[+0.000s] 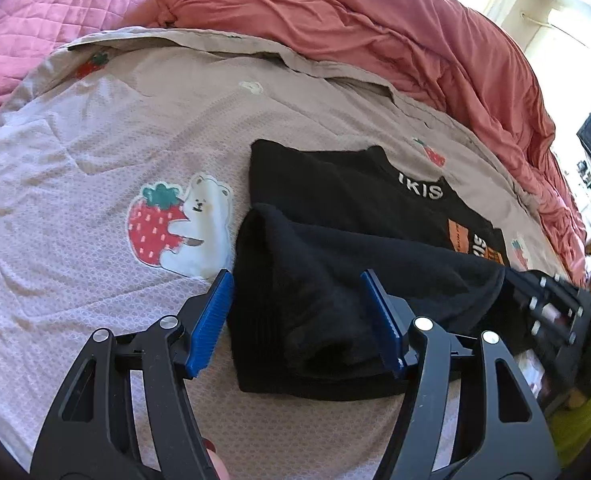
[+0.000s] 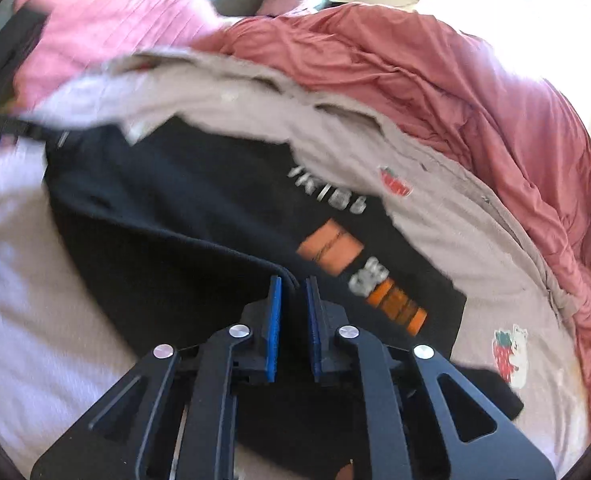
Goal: Fold small clothes
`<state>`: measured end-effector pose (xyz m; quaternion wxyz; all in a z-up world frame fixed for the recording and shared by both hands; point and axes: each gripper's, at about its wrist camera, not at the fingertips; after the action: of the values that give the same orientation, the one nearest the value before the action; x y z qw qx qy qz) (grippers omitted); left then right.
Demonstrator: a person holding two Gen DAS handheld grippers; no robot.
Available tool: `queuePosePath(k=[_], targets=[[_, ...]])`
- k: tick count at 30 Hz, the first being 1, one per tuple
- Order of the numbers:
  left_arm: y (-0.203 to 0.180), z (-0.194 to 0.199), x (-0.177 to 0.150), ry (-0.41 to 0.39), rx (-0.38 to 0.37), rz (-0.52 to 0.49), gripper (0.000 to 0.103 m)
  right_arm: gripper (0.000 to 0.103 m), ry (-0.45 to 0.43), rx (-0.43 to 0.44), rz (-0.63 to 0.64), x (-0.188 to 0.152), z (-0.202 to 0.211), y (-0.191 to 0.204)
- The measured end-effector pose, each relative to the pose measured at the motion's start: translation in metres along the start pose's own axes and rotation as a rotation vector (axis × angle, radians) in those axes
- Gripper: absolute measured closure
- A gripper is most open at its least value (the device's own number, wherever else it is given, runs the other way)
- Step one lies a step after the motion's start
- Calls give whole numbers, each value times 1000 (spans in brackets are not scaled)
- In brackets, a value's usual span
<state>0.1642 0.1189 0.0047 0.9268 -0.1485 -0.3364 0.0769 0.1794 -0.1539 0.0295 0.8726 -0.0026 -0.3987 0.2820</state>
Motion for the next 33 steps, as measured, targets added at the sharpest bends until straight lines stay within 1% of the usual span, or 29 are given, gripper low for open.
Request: queuePosePath(k=[1, 4, 6, 8, 9, 11, 13, 14, 15, 17, 18, 19, 20, 21, 22, 23, 25, 27, 29, 30, 33], targets=[[2, 0, 1, -3, -1, 8, 46, 96, -10, -5, -11, 8, -3, -4], [10, 0, 3, -15, -21, 55, 46, 96, -10, -13, -70, 34, -24, -23], [14, 2, 4, -32, -42, 81, 46, 96, 18, -12, -123, 48, -46, -38], [17, 5, 6, -60, -59, 93, 45, 96, 55, -8, -164, 54, -68, -47], [18, 8, 6, -73, -54, 94, 45, 96, 75, -14, -178, 56, -78, -50], [21, 14, 8, -110, -40, 100, 45, 101, 116, -67, -190, 56, -100, -54], [28, 17, 11, -134, -56, 124, 45, 101, 145, -74, -211, 51, -114, -59], [31, 16, 11, -137, -61, 134, 45, 101, 156, -87, -237, 48, -119, -64], [34, 15, 11, -138, -58, 143, 45, 100, 161, -82, -265, 45, -120, -68], [38, 10, 11, -125, -38, 143, 45, 99, 133, -53, -324, 39, -109, -78], [39, 7, 11, -118, -32, 142, 45, 95, 115, -46, -342, 37, -101, -82], [40, 3, 11, -103, -28, 142, 45, 85, 84, -39, -364, 33, -87, -88], [41, -1, 10, -88, -25, 136, 45, 71, 62, -32, -376, 29, -76, -92], [40, -4, 11, -78, -19, 125, 45, 66, 40, -29, -386, 25, -63, -96], [37, -6, 10, -65, -3, 97, 45, 63, 22, -35, -392, 18, -50, -101], [35, -7, 10, -57, 13, 73, 45, 62, 16, -40, -396, 13, -43, -105], [26, -6, 9, -47, 85, -23, 45, 58, 10, -46, -412, -1, -28, -114], [18, -5, 7, -50, 129, -99, 45, 55, 10, -56, -444, -17, -12, -124], [9, -5, 6, -54, 138, -174, 45, 55, 6, -52, -480, -32, 0, -132], [0, -6, 6, -56, 132, -236, 45, 55, 1, -56, -500, -38, 6, -137], [-28, -12, 3, -65, 171, -440, 45, 55, -11, -49, -539, -53, 17, -145]])
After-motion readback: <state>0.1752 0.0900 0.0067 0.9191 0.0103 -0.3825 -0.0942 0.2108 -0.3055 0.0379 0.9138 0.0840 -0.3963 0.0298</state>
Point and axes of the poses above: each gripper's, at about its wrist camera, not at the fingertips, and z roughly against the way its jaws point, y to its left, x to its top, and after that the axes turned 3 degrees about -y, right-handed
